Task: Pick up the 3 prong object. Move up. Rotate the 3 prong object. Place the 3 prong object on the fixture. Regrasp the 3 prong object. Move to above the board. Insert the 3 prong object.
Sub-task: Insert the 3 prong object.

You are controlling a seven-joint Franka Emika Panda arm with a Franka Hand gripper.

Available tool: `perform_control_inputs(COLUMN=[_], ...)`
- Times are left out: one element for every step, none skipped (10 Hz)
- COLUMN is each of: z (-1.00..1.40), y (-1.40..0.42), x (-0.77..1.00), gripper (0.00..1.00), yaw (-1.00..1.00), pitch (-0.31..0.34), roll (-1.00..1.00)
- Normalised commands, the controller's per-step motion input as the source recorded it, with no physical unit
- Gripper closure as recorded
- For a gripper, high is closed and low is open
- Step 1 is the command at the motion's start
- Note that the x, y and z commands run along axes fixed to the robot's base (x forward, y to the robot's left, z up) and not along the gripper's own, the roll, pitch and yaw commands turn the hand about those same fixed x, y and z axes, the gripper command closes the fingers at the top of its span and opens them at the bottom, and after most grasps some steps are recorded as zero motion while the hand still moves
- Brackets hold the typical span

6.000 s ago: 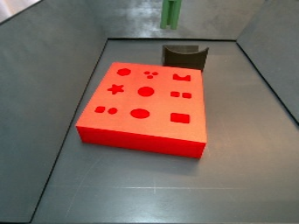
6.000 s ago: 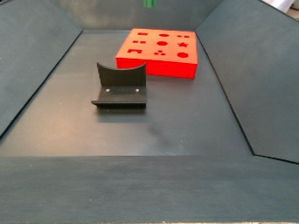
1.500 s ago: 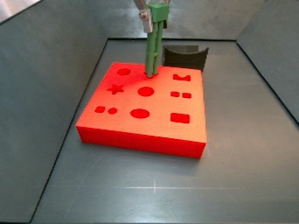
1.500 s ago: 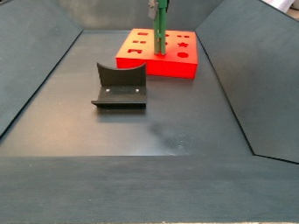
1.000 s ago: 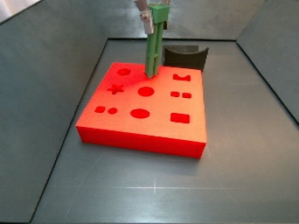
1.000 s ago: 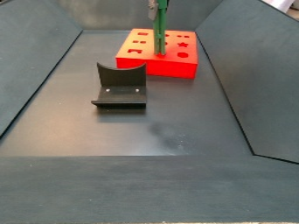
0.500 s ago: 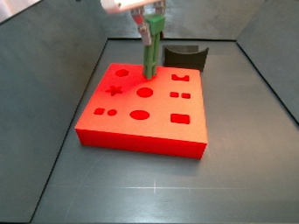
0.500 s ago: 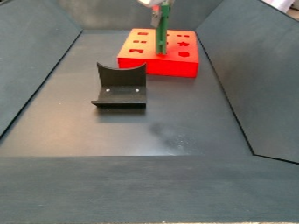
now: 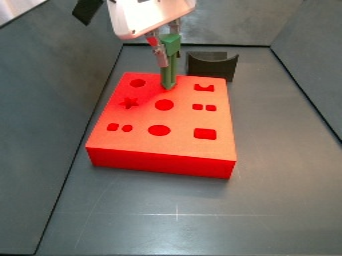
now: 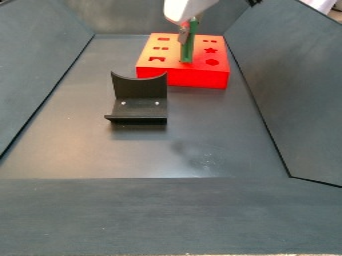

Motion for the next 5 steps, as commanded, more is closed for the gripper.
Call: perform_control_inputs(z=[-1.00, -0.97, -0.07, 0.00, 0.00], y=[-0.06, -0.04, 0.00, 0.00, 0.00], x=[-0.20, -0.12, -0.09, -0.01, 0.00], gripper=[1.00, 1.00, 1.00, 1.00, 1.00], yaw=[0.35, 0.35, 0.00, 0.00, 0.00], pitch=[-0.076, -0.121, -0.141, -0.017, 0.000], roll=[0.07, 0.06, -0.12, 0.00, 0.00])
